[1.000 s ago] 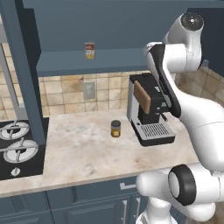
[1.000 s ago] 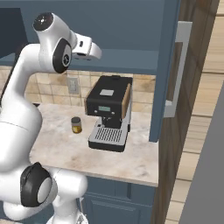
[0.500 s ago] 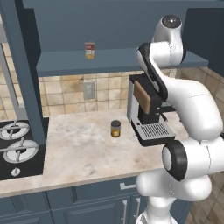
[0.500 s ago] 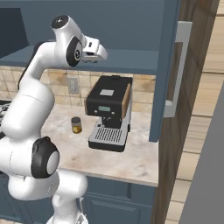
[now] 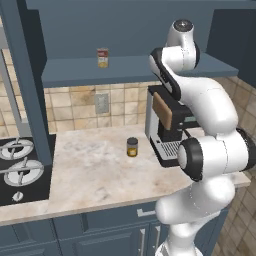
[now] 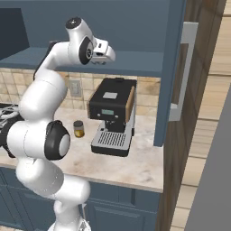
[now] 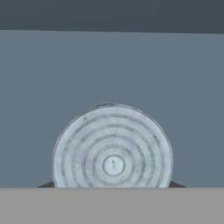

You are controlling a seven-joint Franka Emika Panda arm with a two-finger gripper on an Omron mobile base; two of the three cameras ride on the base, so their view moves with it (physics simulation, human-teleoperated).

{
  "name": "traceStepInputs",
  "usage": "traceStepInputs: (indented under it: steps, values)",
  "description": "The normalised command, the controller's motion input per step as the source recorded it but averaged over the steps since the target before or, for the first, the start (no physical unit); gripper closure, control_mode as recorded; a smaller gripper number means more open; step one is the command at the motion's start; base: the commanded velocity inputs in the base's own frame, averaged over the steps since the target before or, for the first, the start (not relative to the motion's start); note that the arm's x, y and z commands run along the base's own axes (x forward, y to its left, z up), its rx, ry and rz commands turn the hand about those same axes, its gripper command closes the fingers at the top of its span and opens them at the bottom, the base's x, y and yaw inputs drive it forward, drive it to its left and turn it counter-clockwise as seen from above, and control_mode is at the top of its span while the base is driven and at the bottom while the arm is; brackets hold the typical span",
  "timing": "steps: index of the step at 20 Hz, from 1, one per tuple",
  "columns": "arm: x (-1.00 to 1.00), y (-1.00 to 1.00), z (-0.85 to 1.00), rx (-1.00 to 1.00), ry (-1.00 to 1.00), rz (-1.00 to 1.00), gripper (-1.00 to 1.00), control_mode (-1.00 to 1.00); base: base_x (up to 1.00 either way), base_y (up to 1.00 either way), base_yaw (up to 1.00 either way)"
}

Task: Restock the canned food cabinet by taking the new fresh canned food from the counter and placing it in the cabinet. Then, take the old canned food from the cabinet and place it on the counter.

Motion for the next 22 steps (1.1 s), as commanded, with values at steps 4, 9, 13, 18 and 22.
traceStepInputs:
  steps: [4, 9, 13, 18, 22]
  values:
    - [0.58, -0.04, -0.19, 0.0, -0.02, 0.0, -1.0, -1.0, 0.0, 0.0, 0.0]
    - [0.24, 0.0, -0.02, 0.0, -0.03, 0.0, -1.0, -1.0, 0.0, 0.0, 0.0]
    - [0.1, 0.0, 0.0, 0.0, -0.04, 0.0, -1.0, -1.0, 0.0, 0.0, 0.0]
    - [-0.26, 0.0, 0.0, 0.0, -0.09, 0.0, -1.0, -1.0, 0.0, 0.0, 0.0]
    - [-0.99, -0.09, 0.05, 0.04, -0.21, 0.0, -1.0, -1.0, 0.0, 0.0, 0.0]
